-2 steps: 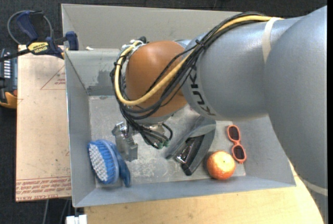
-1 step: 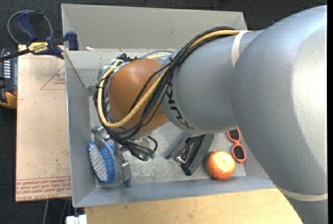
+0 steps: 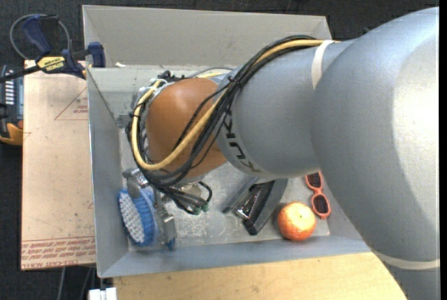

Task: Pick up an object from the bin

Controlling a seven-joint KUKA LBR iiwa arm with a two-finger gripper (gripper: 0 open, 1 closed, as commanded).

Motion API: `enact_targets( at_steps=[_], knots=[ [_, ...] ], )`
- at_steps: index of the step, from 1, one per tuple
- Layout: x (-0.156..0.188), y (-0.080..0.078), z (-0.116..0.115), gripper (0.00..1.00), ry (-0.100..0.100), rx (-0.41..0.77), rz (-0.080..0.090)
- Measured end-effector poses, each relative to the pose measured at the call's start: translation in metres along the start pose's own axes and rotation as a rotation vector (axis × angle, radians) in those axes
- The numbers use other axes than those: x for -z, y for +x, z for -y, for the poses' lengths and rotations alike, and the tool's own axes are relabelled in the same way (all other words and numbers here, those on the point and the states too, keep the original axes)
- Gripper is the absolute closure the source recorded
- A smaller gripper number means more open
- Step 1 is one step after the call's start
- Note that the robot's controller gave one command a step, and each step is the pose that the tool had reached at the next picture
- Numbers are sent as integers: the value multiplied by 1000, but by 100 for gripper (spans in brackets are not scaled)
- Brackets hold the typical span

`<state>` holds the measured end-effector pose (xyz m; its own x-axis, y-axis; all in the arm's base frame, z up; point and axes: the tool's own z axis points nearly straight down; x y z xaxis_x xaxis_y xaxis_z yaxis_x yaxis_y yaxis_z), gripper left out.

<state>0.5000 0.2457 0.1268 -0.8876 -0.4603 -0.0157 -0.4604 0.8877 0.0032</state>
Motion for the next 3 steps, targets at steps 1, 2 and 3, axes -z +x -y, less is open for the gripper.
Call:
enact_targets(
  at_steps=[1, 2, 3],
  knots=[
    [-17, 13, -3, 100, 2, 279, 18],
    [-17, 13, -3, 100, 2, 279, 19],
    [97, 10, 0, 100, 3, 284, 27]
  ],
)
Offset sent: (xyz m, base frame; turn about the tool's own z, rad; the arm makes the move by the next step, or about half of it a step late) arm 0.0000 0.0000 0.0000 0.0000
